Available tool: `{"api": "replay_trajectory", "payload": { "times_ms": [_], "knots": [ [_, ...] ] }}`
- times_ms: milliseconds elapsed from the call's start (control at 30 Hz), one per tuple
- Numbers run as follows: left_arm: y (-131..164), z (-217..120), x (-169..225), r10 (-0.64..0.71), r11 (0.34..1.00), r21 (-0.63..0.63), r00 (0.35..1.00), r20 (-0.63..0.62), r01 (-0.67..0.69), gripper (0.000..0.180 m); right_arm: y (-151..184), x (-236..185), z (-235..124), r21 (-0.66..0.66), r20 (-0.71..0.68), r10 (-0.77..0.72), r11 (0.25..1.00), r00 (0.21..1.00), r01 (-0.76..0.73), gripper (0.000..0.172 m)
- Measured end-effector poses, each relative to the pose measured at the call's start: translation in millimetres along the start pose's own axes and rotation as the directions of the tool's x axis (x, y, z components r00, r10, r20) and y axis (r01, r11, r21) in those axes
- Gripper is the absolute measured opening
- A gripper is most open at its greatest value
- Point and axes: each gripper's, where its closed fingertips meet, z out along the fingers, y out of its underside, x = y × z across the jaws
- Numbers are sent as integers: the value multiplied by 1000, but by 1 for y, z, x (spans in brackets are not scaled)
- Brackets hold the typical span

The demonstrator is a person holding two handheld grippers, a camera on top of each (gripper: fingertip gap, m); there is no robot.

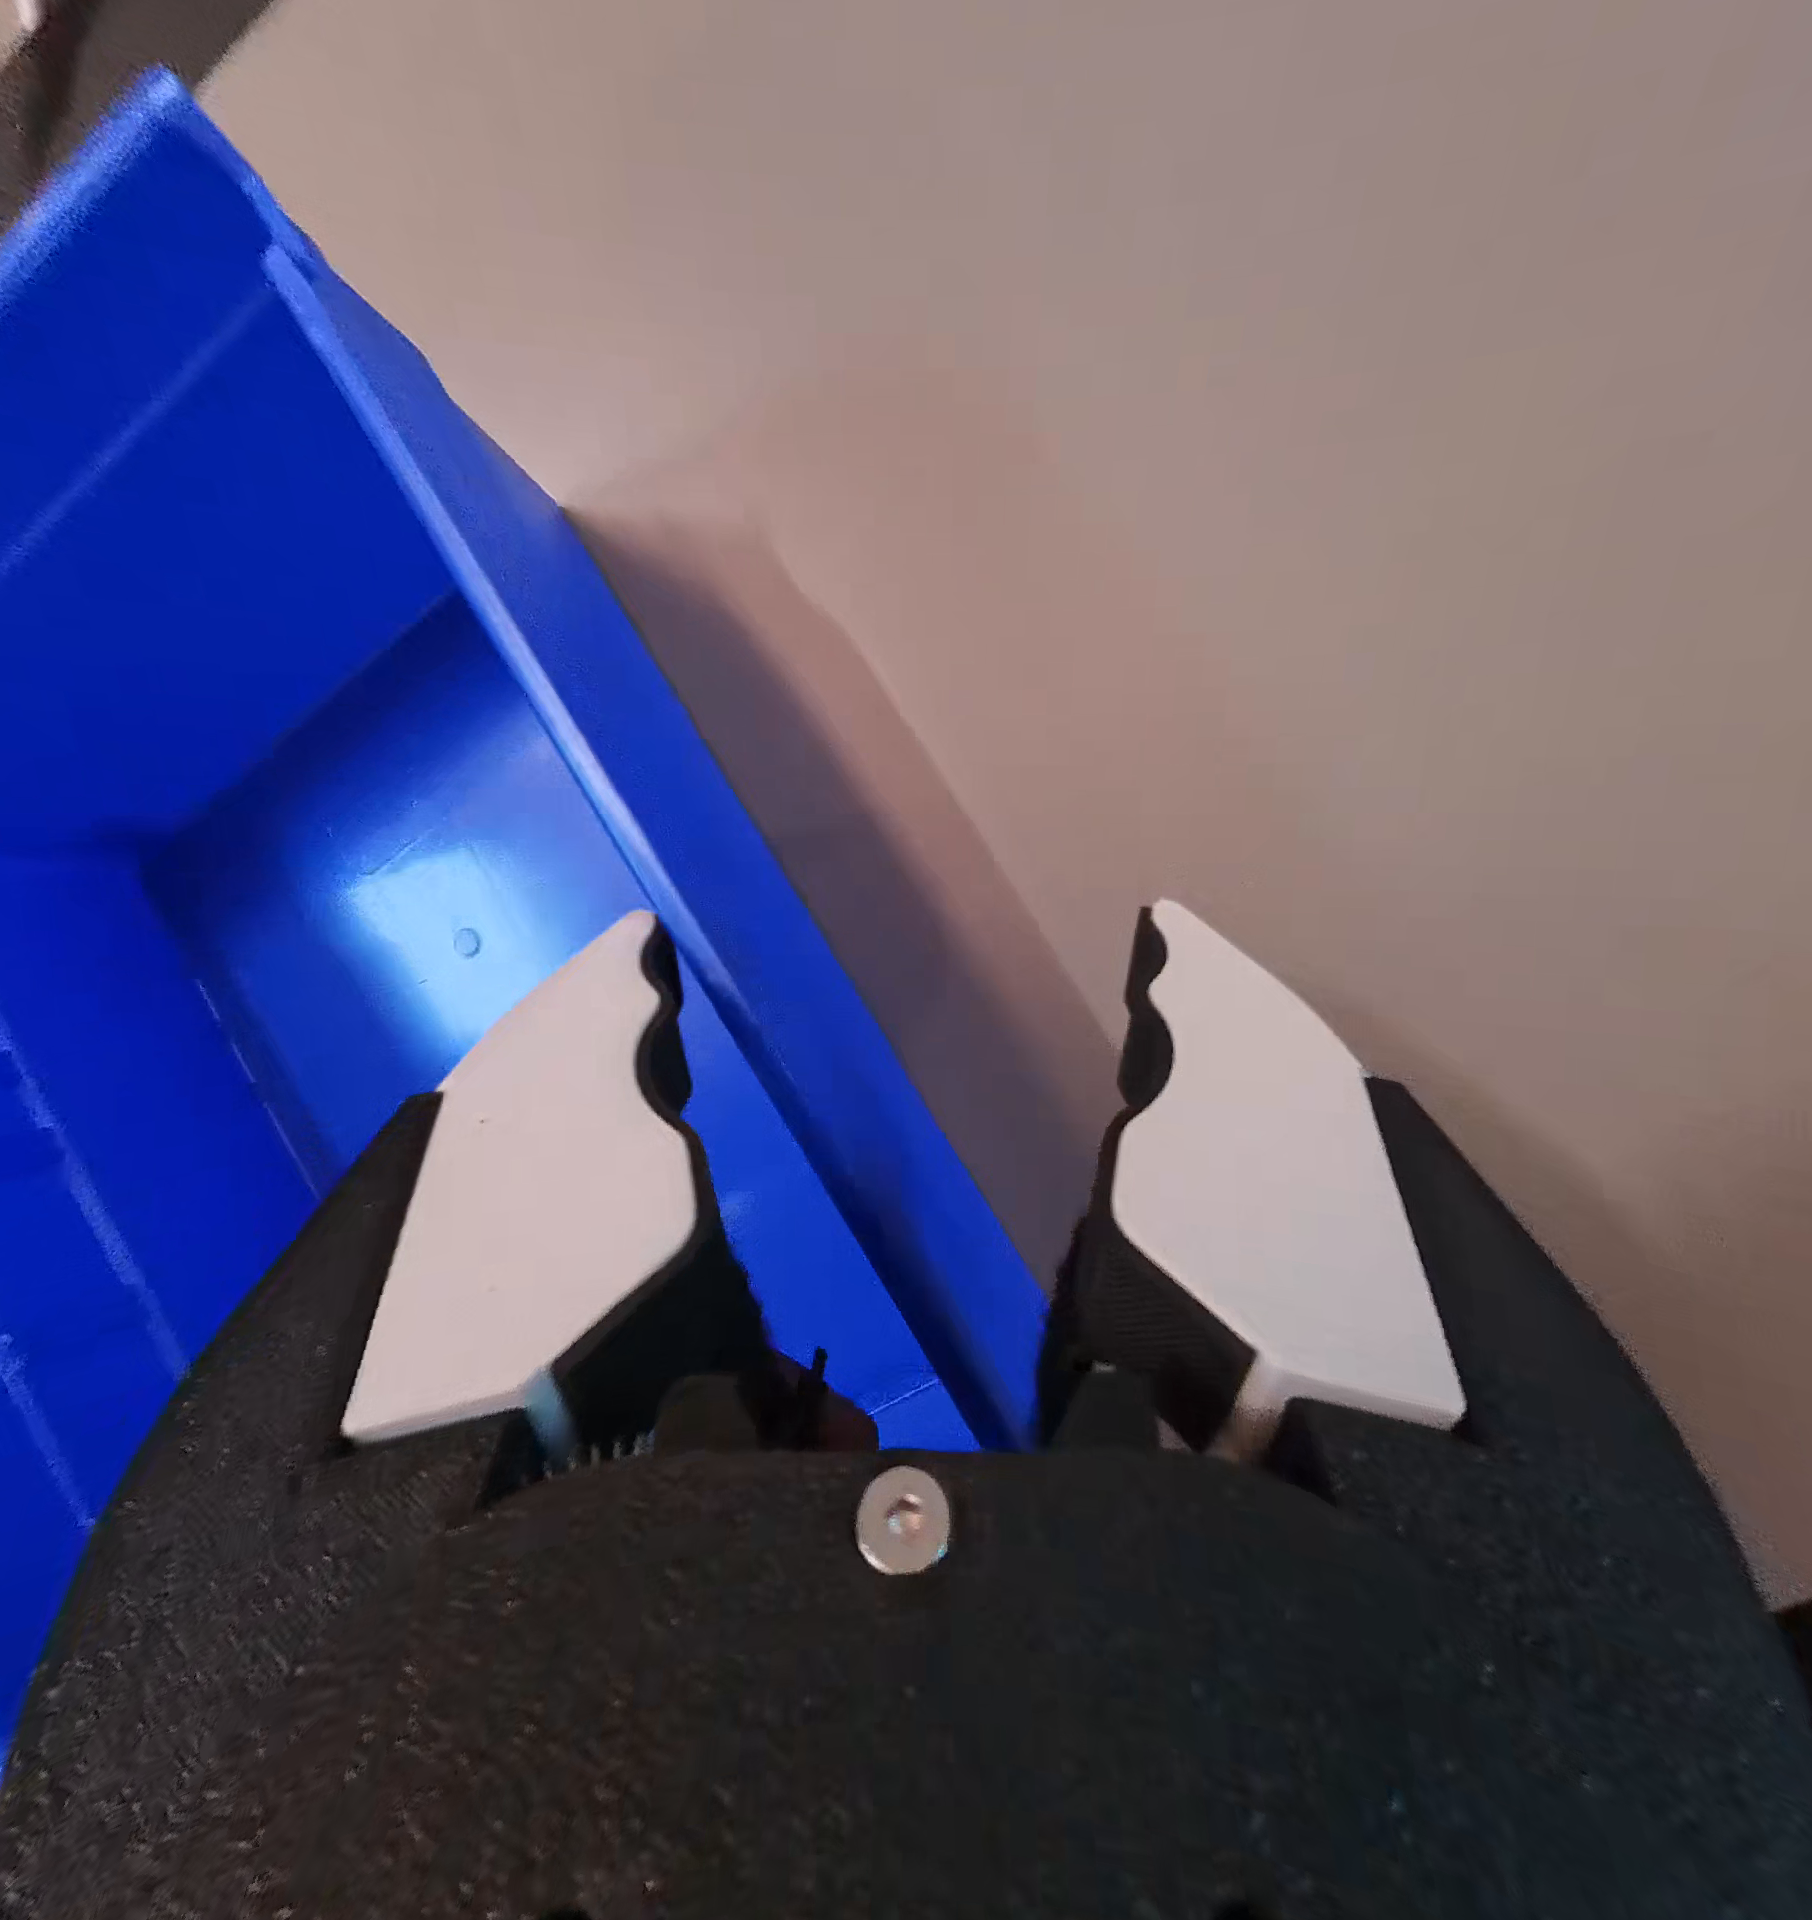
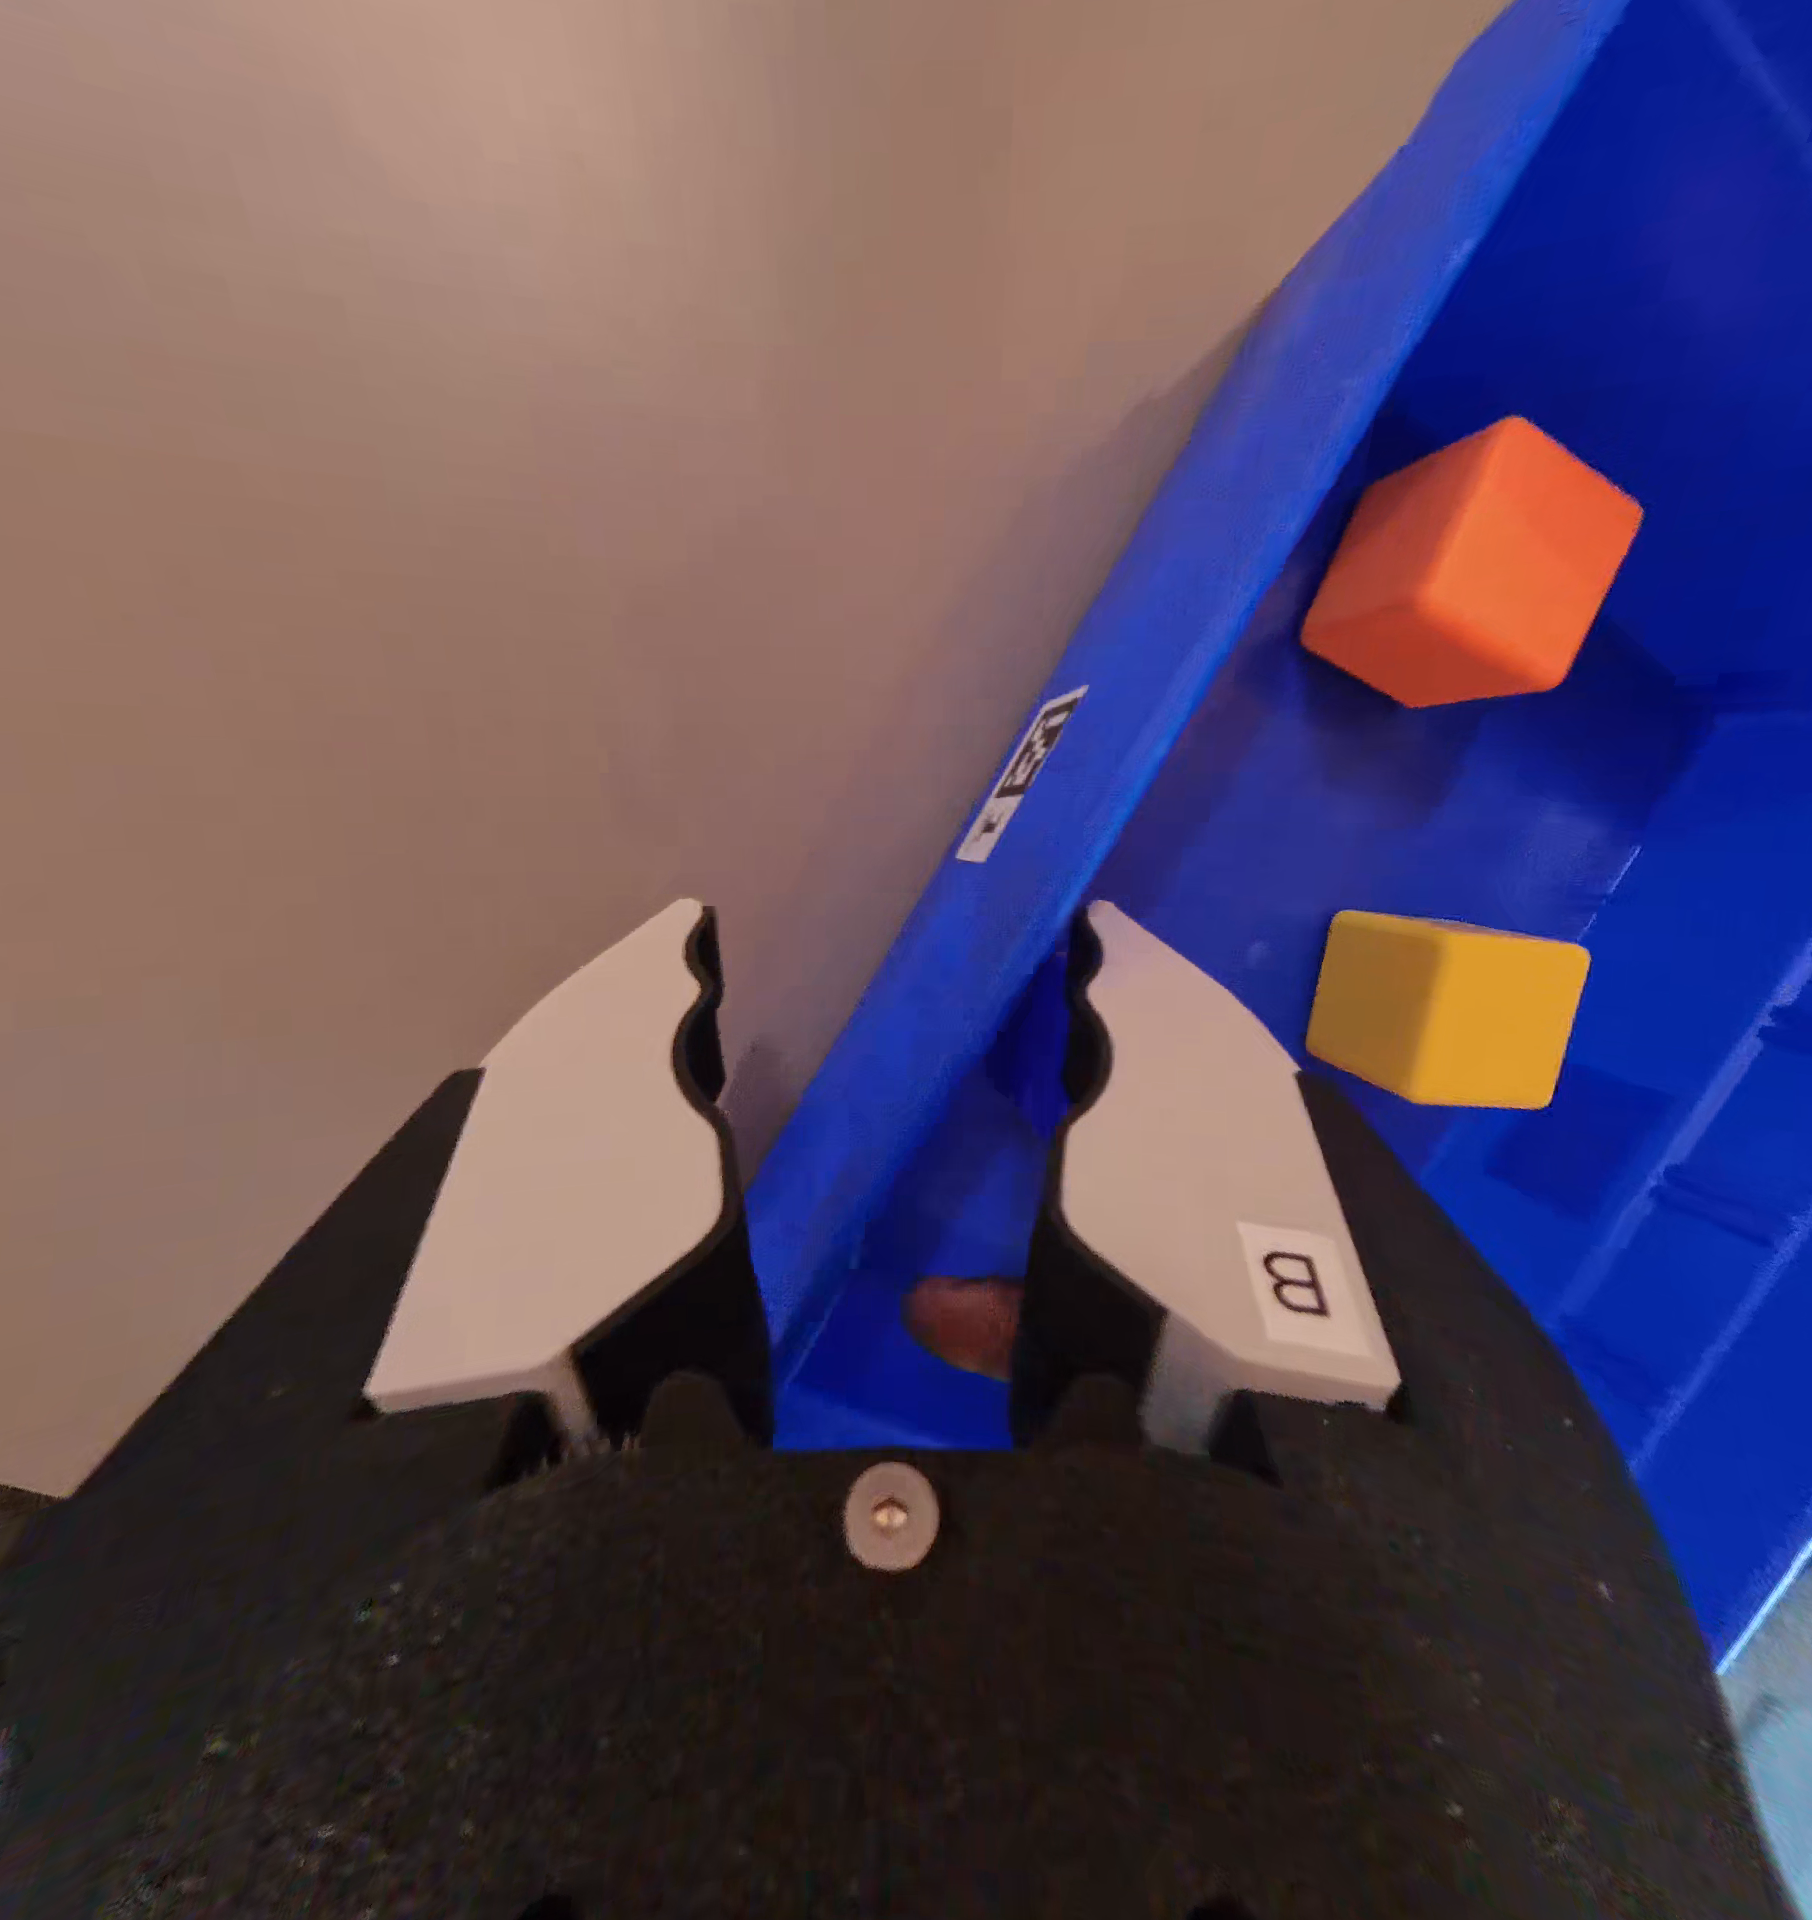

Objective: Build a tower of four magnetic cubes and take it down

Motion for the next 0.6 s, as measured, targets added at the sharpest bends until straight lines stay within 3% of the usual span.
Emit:
{"api": "replay_trajectory", "payload": {
  "times_ms": [33, 133, 400, 600],
  "knots": [
    [2, 4, -2, 8, 1000, -29, 1000, 7, -8, 79, 1, -1, 2, -21, -1, -12, 1000, 1000, 12, 59],
    [9, 11, -9, 40, 995, -95, 999, 32, -37, 66, 3, 0, 4, -85, -49, -54, 995, 997, 50, 49],
    [16, 8, -25, 26, 996, -83, 996, 84, -19, 37, 9, 7, 1, -154, -172, -88, 986, 981, 61, 29],
    [17, 6, -22, 87, 994, -77, 995, 55, -83, 31, 14, 0, -5, -157, -199, -195, 974, 960, 165, 21]
  ]
}}
